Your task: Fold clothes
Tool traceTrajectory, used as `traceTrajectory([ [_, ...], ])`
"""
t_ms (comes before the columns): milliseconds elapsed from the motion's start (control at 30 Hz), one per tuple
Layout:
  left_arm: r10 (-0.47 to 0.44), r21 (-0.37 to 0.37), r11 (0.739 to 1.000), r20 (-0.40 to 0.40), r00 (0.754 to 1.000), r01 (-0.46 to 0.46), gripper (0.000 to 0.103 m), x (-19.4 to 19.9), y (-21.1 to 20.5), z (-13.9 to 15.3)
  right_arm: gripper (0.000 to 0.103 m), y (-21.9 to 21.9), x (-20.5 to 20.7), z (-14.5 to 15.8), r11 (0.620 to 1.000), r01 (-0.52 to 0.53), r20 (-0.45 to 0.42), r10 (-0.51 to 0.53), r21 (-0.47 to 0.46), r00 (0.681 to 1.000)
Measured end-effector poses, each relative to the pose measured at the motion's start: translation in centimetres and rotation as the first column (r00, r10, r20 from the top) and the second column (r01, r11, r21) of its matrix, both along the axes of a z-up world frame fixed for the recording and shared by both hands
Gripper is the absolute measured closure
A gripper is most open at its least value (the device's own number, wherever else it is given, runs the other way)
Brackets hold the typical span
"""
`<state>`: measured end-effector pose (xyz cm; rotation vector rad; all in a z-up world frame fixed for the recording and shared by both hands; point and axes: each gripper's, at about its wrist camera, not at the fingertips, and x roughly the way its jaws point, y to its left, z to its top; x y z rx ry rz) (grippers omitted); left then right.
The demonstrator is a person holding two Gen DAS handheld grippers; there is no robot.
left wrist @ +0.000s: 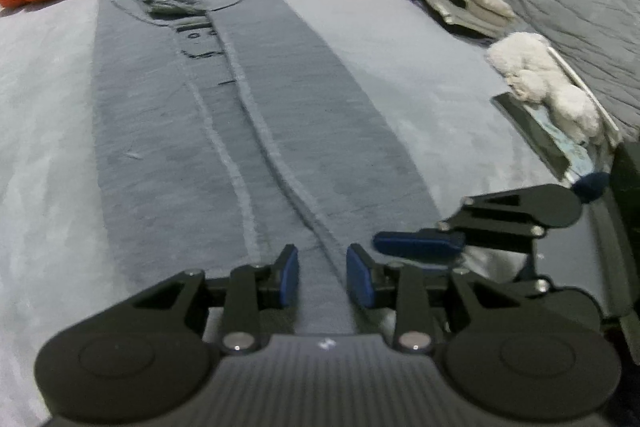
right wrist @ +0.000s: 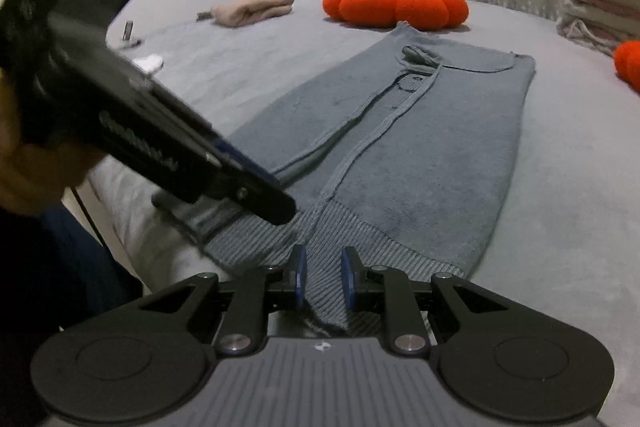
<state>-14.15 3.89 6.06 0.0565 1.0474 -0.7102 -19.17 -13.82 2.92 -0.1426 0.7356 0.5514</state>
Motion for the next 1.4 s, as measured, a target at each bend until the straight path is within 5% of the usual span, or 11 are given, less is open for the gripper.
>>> traceTrajectory([
  [233,-0.046,-0.058,0.997,-0.050,0.998,0.043,0.069,-0.2,-0.2,-0.3,0.082,-0.4,-0.7,0.3,0.999,-0.042,-0.008,0.042,0.018,0.999],
  [467,-0.005,-0.076,0.997,-0.011,1.000,0.004,0.067,0.3,1.0,0.5,0.082,-1.0,-0.4,0.6,0.998,-0.030,-0.017,0.031,0.059,0.999],
  [567,-0.002,-0.062,0.998,0.009,1.000,0.002,0.067,0.3,0.8,0.5,0.082,-2.3,0.1,1.1,0.994,0.039,-0.007,-0.038,0.100,0.999],
  [767,-0.015,-0.025,1.000,0.015,1.000,0.016,0.067,0.0,-0.2,-0.4,0.084,-4.3,2.5,-0.1,0.964,0.230,-0.134,-0.212,0.137,0.968],
  [967,-0.023,-0.098,0.995,0.030,0.999,0.026,0.066,-0.1,-0.4,0.3,0.084,-5.1,3.8,0.9,0.935,0.304,-0.110,-0.288,0.183,0.951],
  [1400,-0.049,-0.064,0.997,0.039,0.998,0.051,0.065,0.1,-2.6,-1.3,0.086,-4.7,11.9,0.3,0.934,0.353,-0.051,-0.350,0.055,0.935],
])
